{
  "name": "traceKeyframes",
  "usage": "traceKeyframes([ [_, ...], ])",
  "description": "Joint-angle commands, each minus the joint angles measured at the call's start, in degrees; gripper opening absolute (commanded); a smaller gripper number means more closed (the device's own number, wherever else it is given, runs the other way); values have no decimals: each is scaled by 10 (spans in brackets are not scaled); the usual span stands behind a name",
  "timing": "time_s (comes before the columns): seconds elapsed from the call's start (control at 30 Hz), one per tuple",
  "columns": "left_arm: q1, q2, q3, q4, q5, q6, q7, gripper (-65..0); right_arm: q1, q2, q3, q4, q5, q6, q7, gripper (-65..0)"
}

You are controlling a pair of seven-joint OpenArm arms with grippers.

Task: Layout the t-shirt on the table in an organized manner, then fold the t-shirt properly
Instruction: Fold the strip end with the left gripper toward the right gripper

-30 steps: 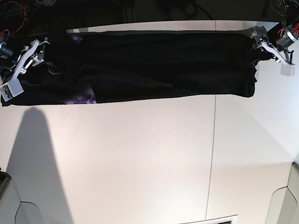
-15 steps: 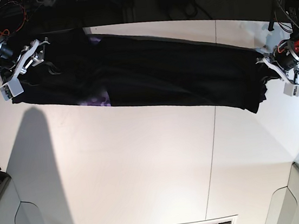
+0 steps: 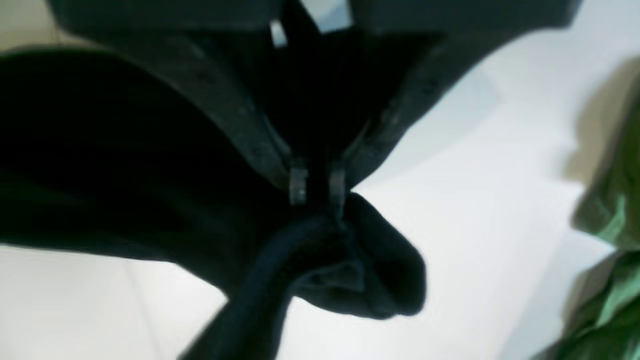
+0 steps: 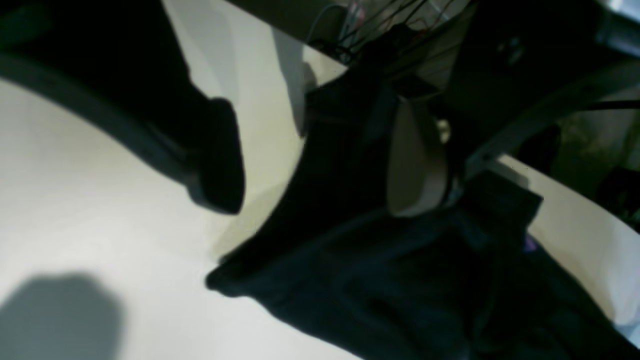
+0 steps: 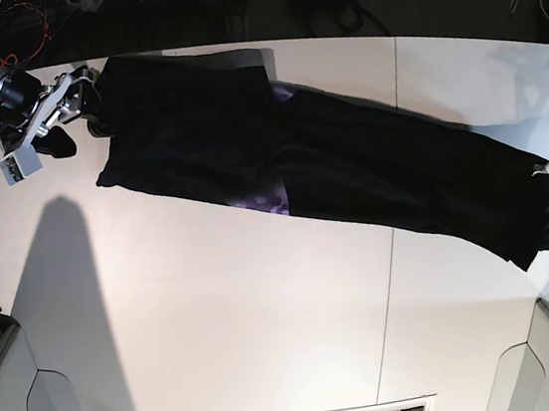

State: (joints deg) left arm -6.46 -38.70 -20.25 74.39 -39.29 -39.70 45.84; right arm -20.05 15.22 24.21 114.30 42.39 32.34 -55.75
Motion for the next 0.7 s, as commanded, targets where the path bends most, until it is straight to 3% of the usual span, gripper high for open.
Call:
traceKeyframes([
  [0.0, -8, -10, -2, 25, -32, -3, 5, -650, 2, 6, 3, 8, 9, 0, 14, -209],
  [0.1, 9, 0, 15, 86, -90, -3, 34, -650, 2, 6, 3, 8, 9, 0, 16, -209],
  [0.23, 37, 22, 81, 170, -98, -3, 46, -650, 2, -1, 3, 8, -4, 0, 19, -209],
  [0.43, 52, 75, 188, 210, -80, -3, 52, -650, 2, -15, 3, 8, -21, 0, 24, -209],
  [0.67, 52, 142, 237, 205, -15, -3, 52, -650, 2, -19, 3, 8, -24, 0, 30, -209],
])
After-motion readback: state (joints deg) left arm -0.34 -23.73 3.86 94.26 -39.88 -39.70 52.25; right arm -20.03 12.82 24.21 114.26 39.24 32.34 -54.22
